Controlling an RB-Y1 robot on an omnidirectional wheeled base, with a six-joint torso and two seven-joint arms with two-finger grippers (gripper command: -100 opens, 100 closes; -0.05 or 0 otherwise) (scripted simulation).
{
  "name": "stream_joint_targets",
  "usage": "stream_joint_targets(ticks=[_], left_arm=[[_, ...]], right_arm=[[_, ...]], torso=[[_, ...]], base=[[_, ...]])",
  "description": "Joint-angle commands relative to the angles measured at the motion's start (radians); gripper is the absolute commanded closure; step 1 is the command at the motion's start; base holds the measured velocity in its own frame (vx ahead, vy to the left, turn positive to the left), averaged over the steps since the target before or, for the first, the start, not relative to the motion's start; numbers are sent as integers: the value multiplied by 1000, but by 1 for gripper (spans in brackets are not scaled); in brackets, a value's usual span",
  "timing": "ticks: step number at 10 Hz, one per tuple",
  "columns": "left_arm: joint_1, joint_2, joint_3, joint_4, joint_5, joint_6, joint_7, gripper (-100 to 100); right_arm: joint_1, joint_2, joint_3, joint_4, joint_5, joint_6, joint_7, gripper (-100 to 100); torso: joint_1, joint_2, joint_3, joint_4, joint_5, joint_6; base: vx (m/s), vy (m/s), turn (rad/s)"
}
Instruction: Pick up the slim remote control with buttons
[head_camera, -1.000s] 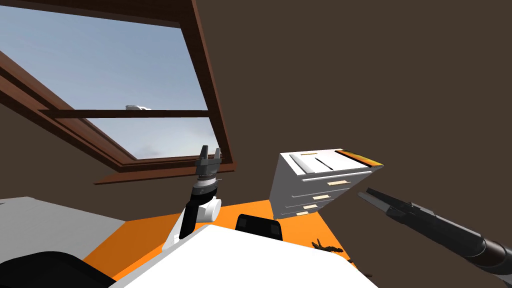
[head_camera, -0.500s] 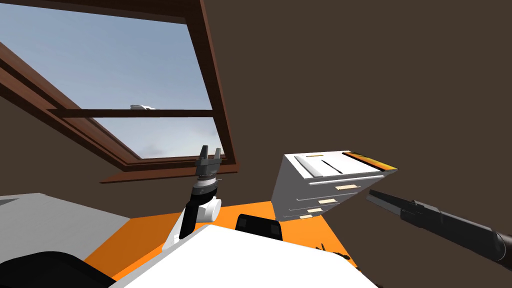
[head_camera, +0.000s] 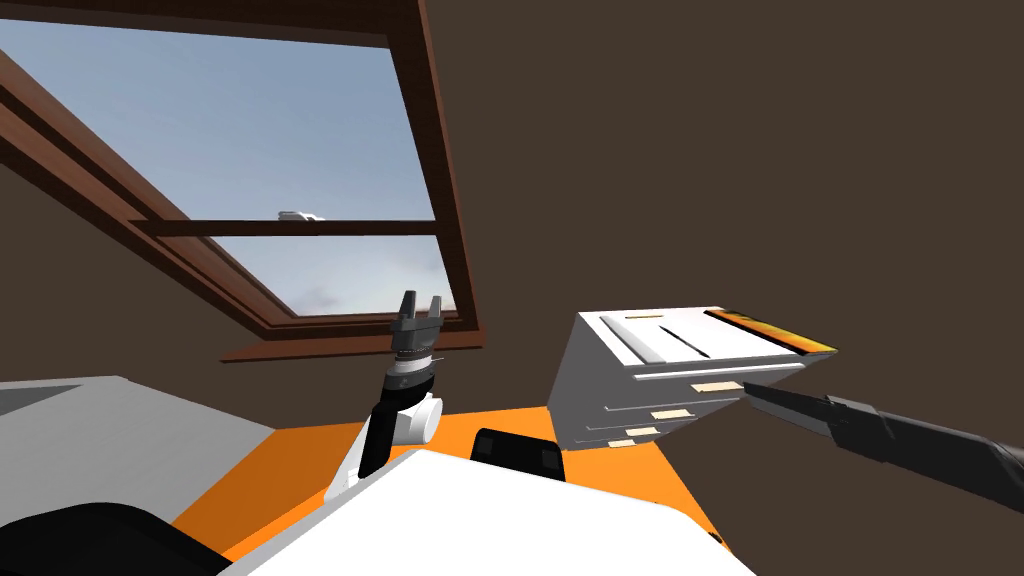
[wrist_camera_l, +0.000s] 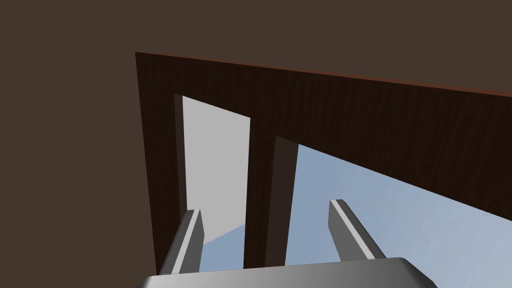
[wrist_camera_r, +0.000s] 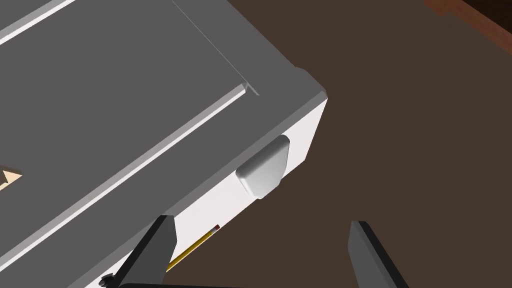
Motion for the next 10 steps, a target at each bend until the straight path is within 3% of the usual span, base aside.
stream_joint_targets(ticks=[1, 2, 3, 4, 5, 6, 7, 10], left_arm=[[0, 0, 0, 0, 0, 0, 0, 0], [0, 0, 0, 0, 0, 0, 0, 0], [0, 0, 0, 0, 0, 0, 0, 0], [0, 0, 0, 0, 0, 0, 0, 0], [0, 0, 0, 0, 0, 0, 0, 0], [0, 0, 0, 0, 0, 0, 0, 0], [0, 0, 0, 0, 0, 0, 0, 0], [0, 0, 0, 0, 0, 0, 0, 0]], right_arm=[[15, -50, -18, 7, 22, -14, -24, -100], [45, -81, -52, 22, 66, -38, -64, -100], [45, -112, -52, 22, 66, -38, -64, -100], [74, -143, -84, 35, 109, -60, -103, -100], [74, -174, -84, 35, 110, -60, -103, -100], [104, -205, -114, 48, 153, -80, -140, -100], [104, -236, -114, 48, 153, -80, -140, -100], [160, -329, -168, 69, 239, -116, -207, -100]], torso=[[0, 0, 0, 0, 0, 0], [-1, 0, 0, 0, 0, 0], [0, 0, 0, 0, 0, 0], [-1, 0, 0, 0, 0, 0], [-1, 0, 0, 0, 0, 0], [-1, 0, 0, 0, 0, 0], [-1, 0, 0, 0, 0, 0], [-1, 0, 0, 0, 0, 0]], base=[[37, 47, 34], [46, 58, 75], [36, 46, 42], [34, 40, 76], [37, 34, 41], [51, 48, 84], [38, 41, 35], [40, 41, 63]])
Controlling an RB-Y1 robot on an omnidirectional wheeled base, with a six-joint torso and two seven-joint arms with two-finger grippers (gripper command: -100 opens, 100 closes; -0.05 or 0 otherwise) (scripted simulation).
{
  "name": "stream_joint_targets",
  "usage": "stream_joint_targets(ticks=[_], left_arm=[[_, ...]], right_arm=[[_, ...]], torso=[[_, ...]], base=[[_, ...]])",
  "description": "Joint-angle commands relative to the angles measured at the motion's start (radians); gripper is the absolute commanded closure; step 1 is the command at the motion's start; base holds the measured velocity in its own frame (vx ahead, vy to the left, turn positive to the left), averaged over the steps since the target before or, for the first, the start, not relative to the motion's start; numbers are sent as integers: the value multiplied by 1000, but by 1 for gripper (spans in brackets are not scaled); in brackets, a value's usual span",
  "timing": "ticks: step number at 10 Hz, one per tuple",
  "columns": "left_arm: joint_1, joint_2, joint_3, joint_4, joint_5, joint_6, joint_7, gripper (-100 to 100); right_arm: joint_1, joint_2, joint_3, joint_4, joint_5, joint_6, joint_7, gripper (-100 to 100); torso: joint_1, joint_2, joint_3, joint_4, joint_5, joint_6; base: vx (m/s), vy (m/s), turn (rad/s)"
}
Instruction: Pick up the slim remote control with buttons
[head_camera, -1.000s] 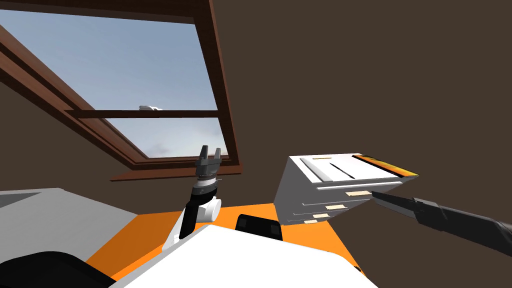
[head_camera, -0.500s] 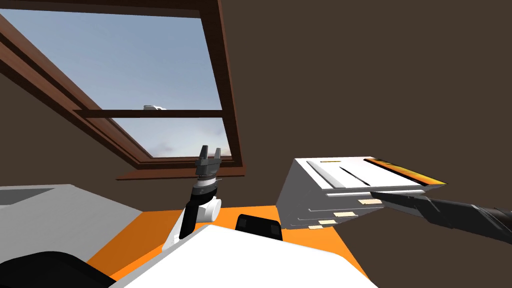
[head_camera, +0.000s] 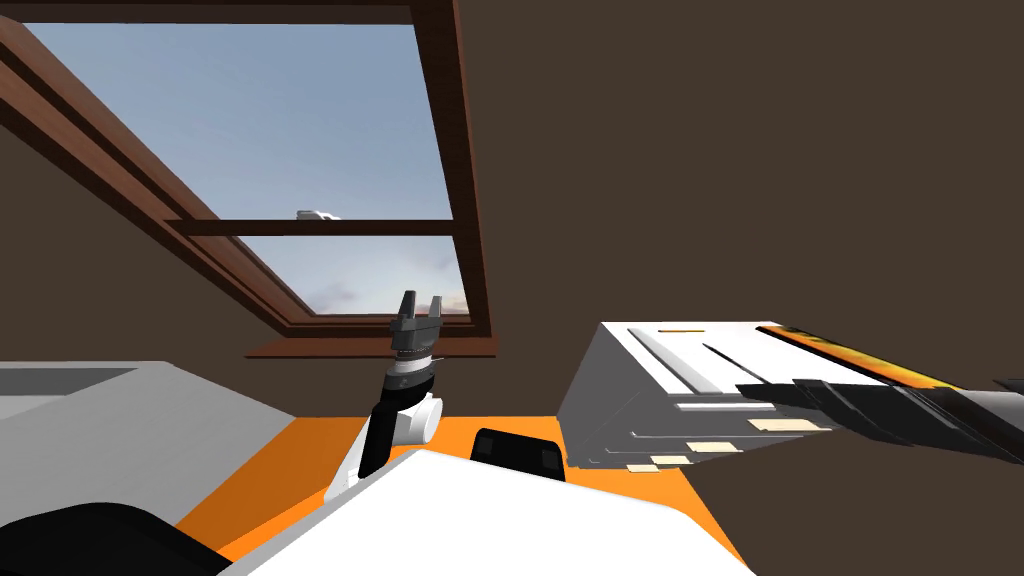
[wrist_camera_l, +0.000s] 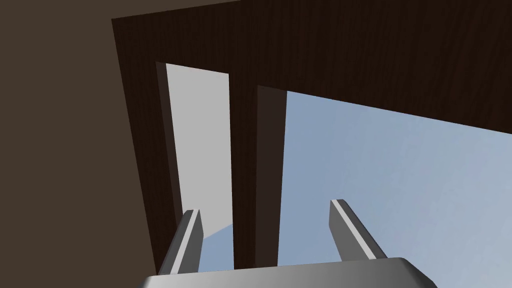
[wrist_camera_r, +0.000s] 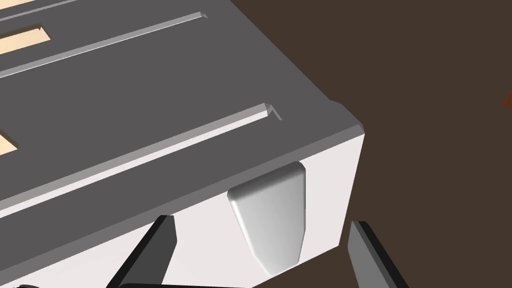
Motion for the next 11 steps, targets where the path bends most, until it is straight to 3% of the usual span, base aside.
stream_joint_targets(ticks=[1, 4, 7, 9, 11], left_arm=[[0, 0, 0, 0, 0, 0, 0, 0], [0, 0, 0, 0, 0, 0, 0, 0], [0, 0, 0, 0, 0, 0, 0, 0], [0, 0, 0, 0, 0, 0, 0, 0], [0, 0, 0, 0, 0, 0, 0, 0]], right_arm=[[12, -50, -12, 10, 20, -11, -17, -100], [64, -137, -56, 27, 101, -39, -76, -100], [89, -203, -75, 34, 138, -51, -101, -100], [133, -271, -104, 44, 206, -70, -144, -100], [152, -322, -115, 48, 235, -77, -161, -100]], torso=[[0, 0, 0, 0, 0, 0], [-1, 1, 0, 0, 0, 0], [-1, 0, 0, 0, 0, 0], [-1, 0, 0, 0, 0, 0], [-1, 0, 0, 0, 0, 1]], base=[[38, 30, 37], [37, 32, 63], [38, 20, 38], [51, 22, 71], [37, 21, 46]])
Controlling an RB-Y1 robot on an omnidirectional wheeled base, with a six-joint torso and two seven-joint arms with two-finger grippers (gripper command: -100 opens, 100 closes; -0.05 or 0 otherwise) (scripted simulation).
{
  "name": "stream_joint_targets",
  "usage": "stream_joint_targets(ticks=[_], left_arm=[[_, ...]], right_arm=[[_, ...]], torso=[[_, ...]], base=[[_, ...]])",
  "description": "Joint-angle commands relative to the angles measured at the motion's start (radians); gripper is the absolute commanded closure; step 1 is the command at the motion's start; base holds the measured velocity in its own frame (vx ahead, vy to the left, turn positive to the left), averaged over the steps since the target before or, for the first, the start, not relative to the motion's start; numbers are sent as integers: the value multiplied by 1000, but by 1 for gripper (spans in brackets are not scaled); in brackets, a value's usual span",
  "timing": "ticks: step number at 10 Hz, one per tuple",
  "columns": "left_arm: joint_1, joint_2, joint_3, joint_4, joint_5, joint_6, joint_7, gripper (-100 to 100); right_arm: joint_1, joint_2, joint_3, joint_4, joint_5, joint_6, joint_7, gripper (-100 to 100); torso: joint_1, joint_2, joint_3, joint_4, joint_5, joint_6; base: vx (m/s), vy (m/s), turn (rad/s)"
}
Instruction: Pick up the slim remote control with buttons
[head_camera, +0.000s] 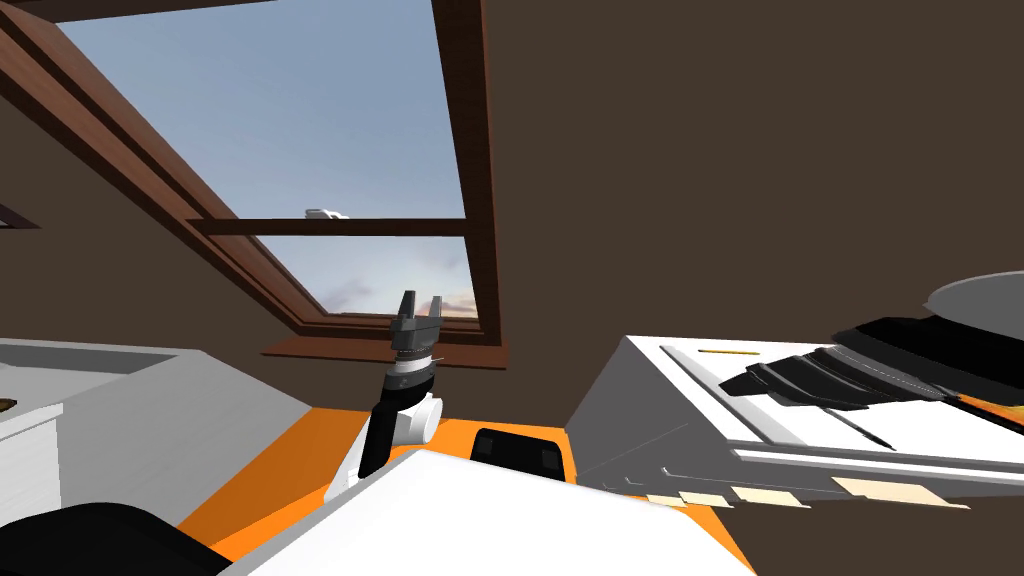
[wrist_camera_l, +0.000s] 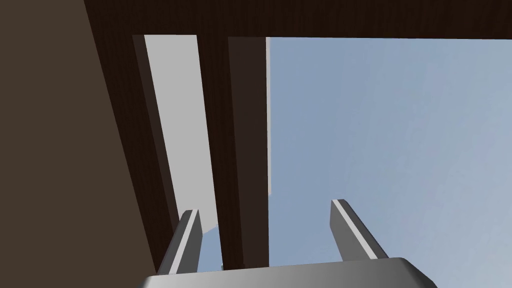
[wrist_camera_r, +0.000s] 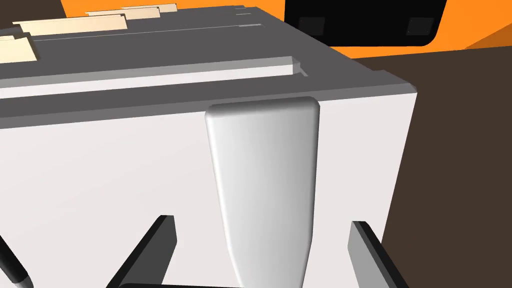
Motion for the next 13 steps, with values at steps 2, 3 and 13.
stream_joint_targets(ticks=[2, 3, 13], left_arm=[[0, 0, 0, 0, 0, 0, 0, 0], [0, 0, 0, 0, 0, 0, 0, 0], [0, 0, 0, 0, 0, 0, 0, 0]], right_arm=[[42, -75, -19, 6, 62, -14, -36, -100], [54, -95, -22, 7, 78, -17, -44, -100], [78, -79, 32, 6, 82, 44, -10, 100]], torso=[[0, 0, 0, 0, 0, 0], [0, -1, 0, 0, 0, 0], [0, 3, 2, 1, -1, 1]], base=[[45, 24, 66], [38, 18, 44], [11, 13, 15]])
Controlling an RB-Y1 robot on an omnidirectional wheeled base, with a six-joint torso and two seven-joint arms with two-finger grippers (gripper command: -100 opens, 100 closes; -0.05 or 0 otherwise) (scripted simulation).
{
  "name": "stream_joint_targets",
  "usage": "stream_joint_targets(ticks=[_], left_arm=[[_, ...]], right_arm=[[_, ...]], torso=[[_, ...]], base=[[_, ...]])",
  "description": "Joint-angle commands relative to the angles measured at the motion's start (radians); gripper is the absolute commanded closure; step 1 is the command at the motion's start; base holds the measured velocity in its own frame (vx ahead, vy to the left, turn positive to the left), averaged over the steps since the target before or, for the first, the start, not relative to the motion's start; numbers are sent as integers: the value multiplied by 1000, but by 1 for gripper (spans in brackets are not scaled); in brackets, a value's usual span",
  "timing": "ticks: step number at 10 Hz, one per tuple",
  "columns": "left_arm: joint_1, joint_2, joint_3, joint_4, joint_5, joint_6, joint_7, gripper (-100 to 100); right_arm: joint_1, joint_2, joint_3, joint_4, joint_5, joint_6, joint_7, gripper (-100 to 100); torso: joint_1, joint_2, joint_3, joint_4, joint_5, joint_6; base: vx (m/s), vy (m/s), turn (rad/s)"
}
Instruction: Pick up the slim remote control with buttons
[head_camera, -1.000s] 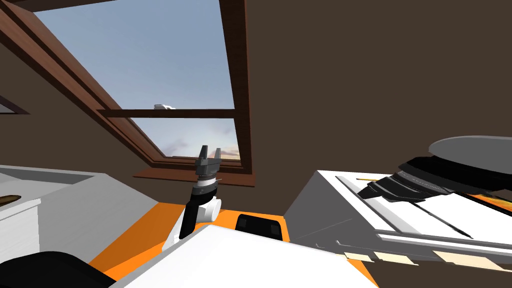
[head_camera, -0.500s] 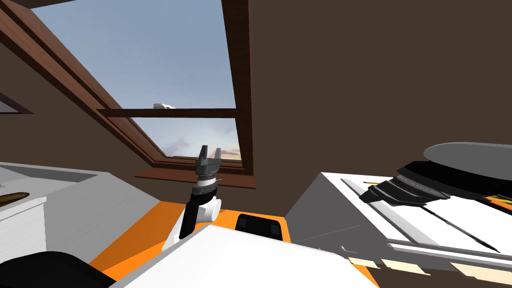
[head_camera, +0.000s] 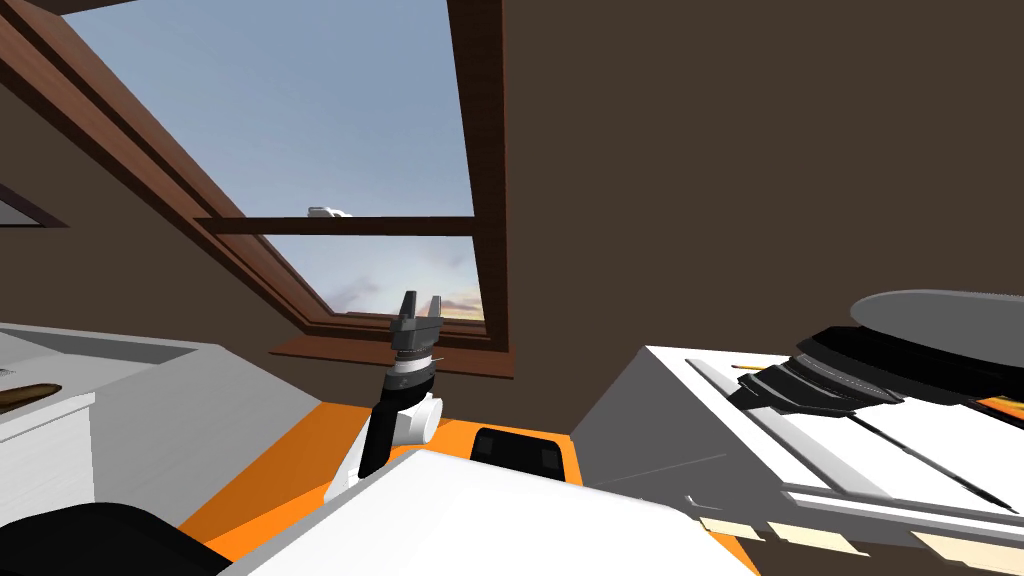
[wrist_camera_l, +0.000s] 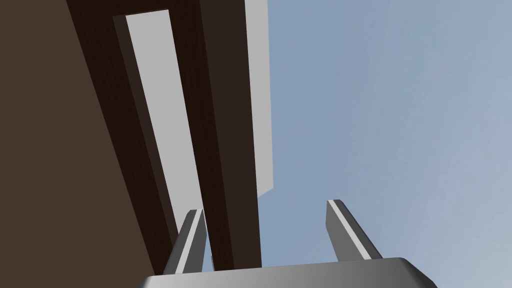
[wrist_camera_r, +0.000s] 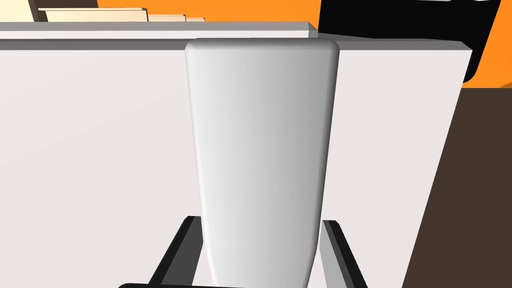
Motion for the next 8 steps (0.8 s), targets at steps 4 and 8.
stream_joint_targets(ticks=[4, 8], left_arm=[[0, 0, 0, 0, 0, 0, 0, 0], [0, 0, 0, 0, 0, 0, 0, 0]], right_arm=[[-9, -11, -24, 2, -1, -28, -17, 100], [-17, -17, -46, -2, 1, -52, -33, 0]], torso=[[0, 0, 0, 0, 0, 0], [0, 2, 1, 0, 0, 0]], base=[[-2, -4, -10], [-14, -20, -15]])
